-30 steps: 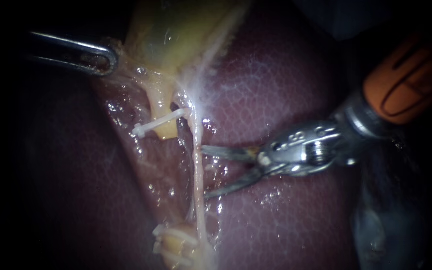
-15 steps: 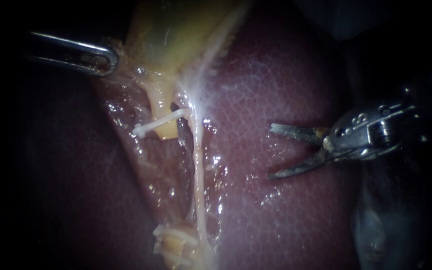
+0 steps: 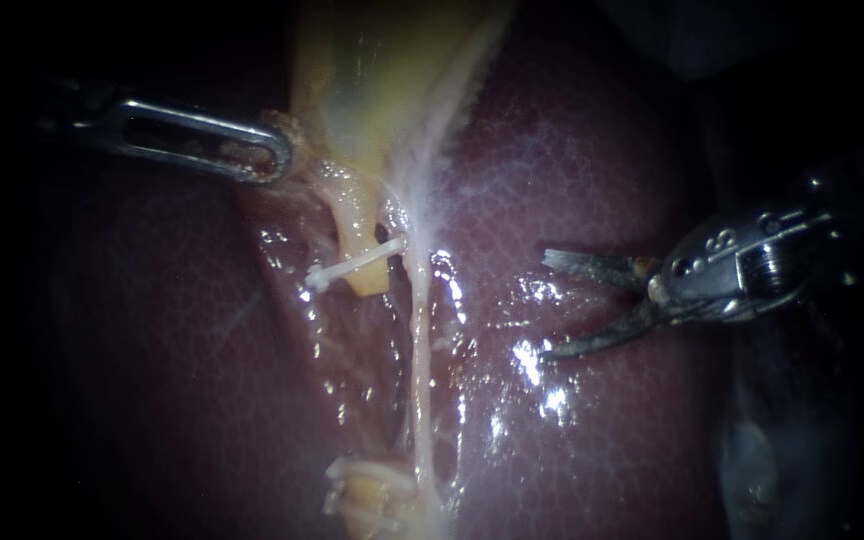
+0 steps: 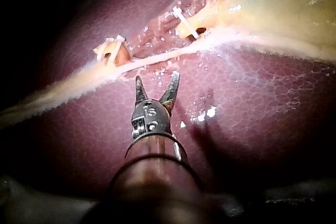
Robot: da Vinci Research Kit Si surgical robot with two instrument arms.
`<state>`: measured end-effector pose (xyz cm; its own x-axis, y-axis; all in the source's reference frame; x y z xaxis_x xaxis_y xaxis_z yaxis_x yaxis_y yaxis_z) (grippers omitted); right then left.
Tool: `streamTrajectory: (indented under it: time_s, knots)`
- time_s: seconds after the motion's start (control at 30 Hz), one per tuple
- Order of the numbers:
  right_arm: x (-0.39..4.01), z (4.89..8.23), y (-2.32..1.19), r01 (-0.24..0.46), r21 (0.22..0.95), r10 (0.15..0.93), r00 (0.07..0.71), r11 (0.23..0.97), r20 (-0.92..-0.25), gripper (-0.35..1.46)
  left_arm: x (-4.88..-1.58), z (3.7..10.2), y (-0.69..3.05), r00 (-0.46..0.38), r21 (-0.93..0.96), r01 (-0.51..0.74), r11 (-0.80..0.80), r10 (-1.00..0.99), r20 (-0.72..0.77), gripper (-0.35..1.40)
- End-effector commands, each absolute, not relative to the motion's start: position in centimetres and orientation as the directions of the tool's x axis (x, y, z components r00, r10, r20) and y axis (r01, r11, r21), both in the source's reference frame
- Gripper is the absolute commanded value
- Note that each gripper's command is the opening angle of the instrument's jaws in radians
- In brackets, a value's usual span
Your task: Go back from the cut left tube
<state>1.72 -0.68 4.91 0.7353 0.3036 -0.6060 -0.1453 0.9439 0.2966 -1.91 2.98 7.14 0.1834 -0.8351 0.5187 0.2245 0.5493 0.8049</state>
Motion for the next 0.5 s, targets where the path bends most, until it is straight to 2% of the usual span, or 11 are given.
streamTrajectory:
  time_s: [0.03,0.43,0.5]
  knots:
    - [1.71,4.91,-0.68,-0.145,0.297,0.304,0.735,0.944,-0.606,1.45,-1.93,7.16,2.97,0.186,0.805,0.223,0.549,-0.835,0.518,-0.35]
    - [1.73,4.91,-0.67,-0.141,0.303,0.305,0.733,0.943,-0.608,1.45,-1.92,7.16,2.97,0.186,0.805,0.223,0.550,-0.835,0.518,-0.35]
    - [1.76,4.91,-0.67,-0.120,0.326,0.308,0.723,0.938,-0.619,1.45,-1.89,7.14,2.98,0.187,0.806,0.220,0.549,-0.835,0.517,-0.35]
